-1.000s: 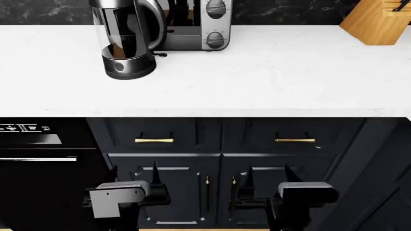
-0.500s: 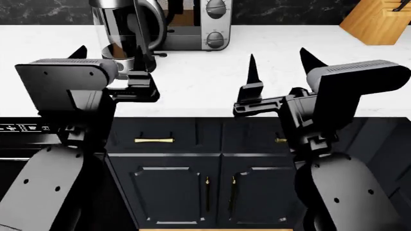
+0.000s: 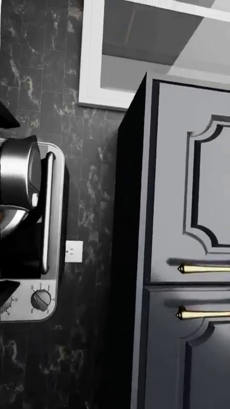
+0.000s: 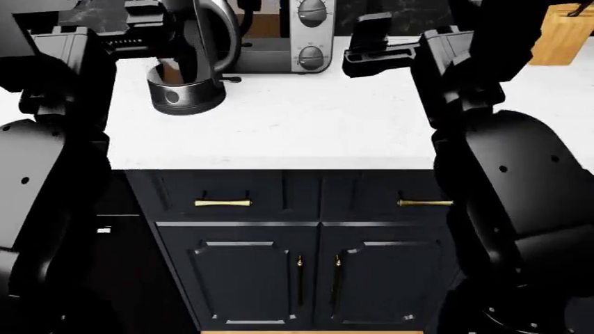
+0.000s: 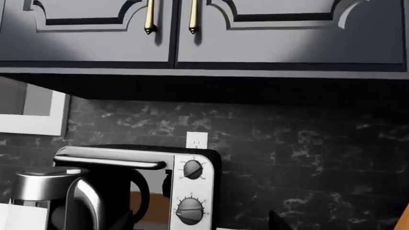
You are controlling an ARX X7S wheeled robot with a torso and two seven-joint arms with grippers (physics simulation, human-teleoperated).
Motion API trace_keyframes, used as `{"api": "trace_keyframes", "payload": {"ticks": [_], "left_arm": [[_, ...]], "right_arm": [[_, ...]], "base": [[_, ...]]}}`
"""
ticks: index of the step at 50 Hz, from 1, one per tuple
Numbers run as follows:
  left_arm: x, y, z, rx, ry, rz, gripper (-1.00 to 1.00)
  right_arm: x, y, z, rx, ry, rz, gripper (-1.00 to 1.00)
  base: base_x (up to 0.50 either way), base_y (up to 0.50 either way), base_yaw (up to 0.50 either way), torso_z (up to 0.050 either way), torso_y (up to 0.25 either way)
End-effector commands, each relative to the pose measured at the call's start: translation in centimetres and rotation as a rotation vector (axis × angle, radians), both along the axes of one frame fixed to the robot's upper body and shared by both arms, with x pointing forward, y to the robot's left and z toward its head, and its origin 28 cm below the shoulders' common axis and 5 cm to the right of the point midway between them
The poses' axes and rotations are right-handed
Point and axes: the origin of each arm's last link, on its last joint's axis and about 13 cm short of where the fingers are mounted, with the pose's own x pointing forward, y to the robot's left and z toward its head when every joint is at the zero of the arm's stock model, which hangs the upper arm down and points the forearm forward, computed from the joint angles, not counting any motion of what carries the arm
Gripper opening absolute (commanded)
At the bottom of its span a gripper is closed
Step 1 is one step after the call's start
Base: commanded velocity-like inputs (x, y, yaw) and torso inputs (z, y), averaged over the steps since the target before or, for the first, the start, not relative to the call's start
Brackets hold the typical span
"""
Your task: Press down the lever to turn on the electric kettle.
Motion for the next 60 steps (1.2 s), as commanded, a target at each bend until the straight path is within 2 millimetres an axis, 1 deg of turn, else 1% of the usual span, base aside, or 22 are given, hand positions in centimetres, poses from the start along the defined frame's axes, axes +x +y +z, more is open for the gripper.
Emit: {"api": "trace_keyframes", "payload": {"ticks": [1,7,15,21,30,40,60], "left_arm": [[0.7,2.8,1.8,0.005,-0.009,0.135,1.0],[0.8,4.1,2.0,0.03,-0.01,0.199,1.0],[0.9,4.9,2.3,0.054,-0.02,0.239,1.0],[1.0,5.0,2.6,0.062,-0.029,0.25,1.0],[0.9,5.1,2.8,0.067,-0.038,0.263,1.0],[0.9,4.8,2.6,0.067,-0.033,0.253,1.0],[1.1,4.4,2.5,0.06,-0.031,0.232,1.0]], "right_arm": [[2.1,-0.1,2.0,-0.002,0.043,0.016,1.0],[2.6,0.1,2.6,-0.016,0.044,0.034,1.0],[2.9,0.5,3.1,-0.024,0.045,0.063,1.0],[3.1,0.8,3.1,-0.029,0.055,0.081,1.0],[3.3,1.1,2.5,-0.046,0.088,0.116,1.0],[3.4,1.1,2.1,-0.048,0.107,0.117,1.0],[3.4,0.7,2.0,-0.057,0.105,0.095,1.0]], "base": [[0.0,0.0,0.0,0.0,0.0],[0.0,0.0,0.0,0.0,0.0],[0.0,0.0,0.0,0.0,0.0],[0.01,0.0,0.0,0.0,0.0],[0.03,0.0,0.0,0.0,0.0],[0.08,0.0,0.0,0.0,0.0],[0.13,0.0,0.0,0.0,0.0]]}}
